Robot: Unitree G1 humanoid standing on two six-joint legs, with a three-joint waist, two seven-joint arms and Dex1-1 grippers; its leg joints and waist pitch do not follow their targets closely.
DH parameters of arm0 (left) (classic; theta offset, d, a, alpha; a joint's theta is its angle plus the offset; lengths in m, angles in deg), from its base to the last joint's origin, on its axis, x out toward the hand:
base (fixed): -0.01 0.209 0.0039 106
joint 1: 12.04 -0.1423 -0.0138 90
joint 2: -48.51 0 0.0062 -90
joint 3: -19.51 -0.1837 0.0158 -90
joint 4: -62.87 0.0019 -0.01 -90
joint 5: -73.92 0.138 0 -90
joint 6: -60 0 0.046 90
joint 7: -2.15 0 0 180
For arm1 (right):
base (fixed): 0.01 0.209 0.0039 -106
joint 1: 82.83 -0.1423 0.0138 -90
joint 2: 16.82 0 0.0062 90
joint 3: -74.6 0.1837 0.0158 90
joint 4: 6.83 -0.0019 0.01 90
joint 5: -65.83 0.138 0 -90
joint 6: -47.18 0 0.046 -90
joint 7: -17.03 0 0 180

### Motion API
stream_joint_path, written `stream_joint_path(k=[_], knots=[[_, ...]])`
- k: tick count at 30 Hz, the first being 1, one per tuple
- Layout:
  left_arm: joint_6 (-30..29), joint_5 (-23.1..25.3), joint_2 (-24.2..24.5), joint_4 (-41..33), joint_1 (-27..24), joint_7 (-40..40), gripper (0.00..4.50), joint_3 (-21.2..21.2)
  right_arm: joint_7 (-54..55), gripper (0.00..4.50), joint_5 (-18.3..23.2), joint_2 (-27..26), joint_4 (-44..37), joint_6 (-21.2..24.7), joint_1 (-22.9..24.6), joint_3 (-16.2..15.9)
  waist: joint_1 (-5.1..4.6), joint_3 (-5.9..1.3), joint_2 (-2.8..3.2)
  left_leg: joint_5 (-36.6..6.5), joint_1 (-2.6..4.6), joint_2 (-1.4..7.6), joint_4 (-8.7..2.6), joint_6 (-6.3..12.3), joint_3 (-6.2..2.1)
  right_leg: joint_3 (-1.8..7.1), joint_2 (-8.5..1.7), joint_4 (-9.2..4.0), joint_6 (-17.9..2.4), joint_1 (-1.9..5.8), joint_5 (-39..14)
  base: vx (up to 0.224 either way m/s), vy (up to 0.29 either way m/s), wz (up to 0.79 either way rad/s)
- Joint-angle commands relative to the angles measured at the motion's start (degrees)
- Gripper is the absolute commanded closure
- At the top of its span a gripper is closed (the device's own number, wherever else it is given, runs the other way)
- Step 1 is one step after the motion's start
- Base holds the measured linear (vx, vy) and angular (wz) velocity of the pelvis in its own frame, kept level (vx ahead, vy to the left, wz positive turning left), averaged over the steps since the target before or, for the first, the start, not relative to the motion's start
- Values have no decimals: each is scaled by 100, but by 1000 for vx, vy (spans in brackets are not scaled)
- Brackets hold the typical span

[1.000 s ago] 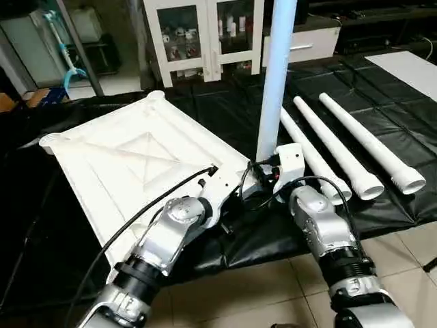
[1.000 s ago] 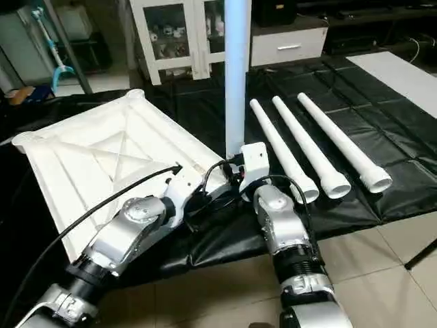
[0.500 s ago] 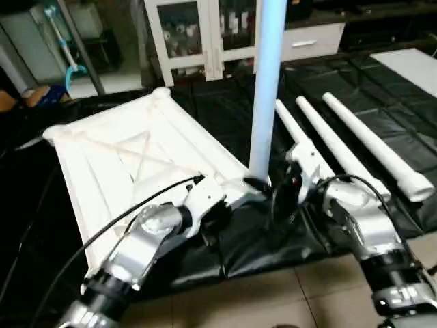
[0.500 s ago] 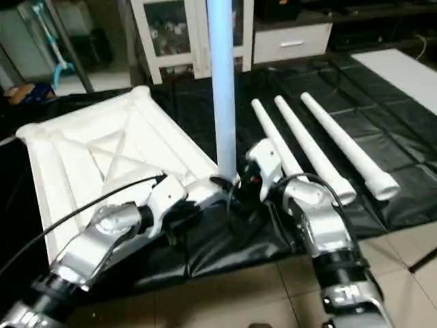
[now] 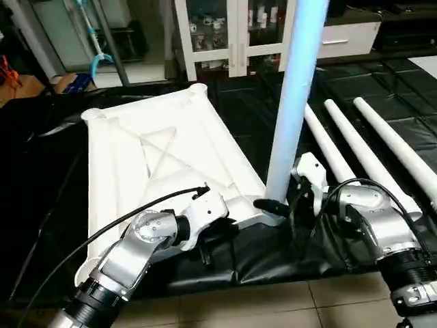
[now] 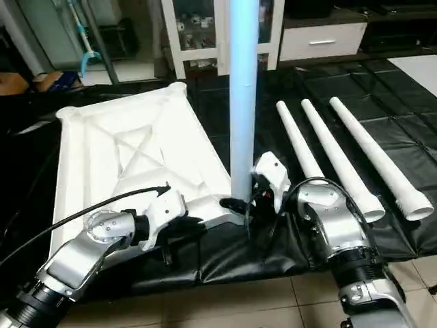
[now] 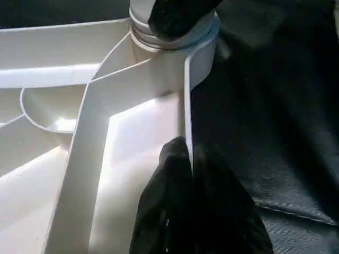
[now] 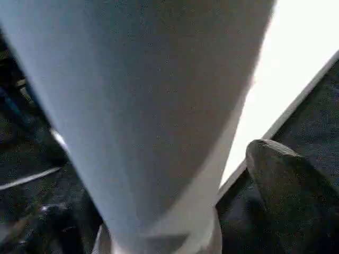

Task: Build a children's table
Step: Rotate leg to tighten

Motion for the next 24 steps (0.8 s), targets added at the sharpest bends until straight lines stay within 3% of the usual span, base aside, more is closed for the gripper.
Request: stream_joint_path(k=[1,6,13,17,24], knots=[[-134,71,142,68,-175,221,450,-290,-85,79,-33,121,119,-39,-116,17,-2,-307,-150,-1802,105,449,-488,477,-177,153,-164,-341,-1291,176,-1554,0,0,0],[-144,62,165,61,-178,224,450,-295,-202,122,4,130,246,-91,-187,85,-34,-309,-141,-2040,113,442,-508,290,-185,168,-162,-357,-1200,156,-1709,0,0,0],[-152,72,159,54,-183,250,450,-287,-326,190,48,132,349,-116,-224,90,-31,-333,-150,-1754,91,441,-488,426,-170,164,-164,-335,-1270,172,-1374,0,0,0],[-169,63,153,49,-177,254,450,-300,-374,206,60,129,352,-68,-209,100,-27,-337,-138,-1717,91,441,-481,474,-165,158,-168,-333,-1282,179,-1376,0,0,0],[-208,54,149,37,-183,251,450,-301,262,238,-47,-89,571,-148,-221,189,-56,-316,-141,-1863,78,437,-502,367,-171,155,-165,-350,-1231,167,-1602,0,0,0]])
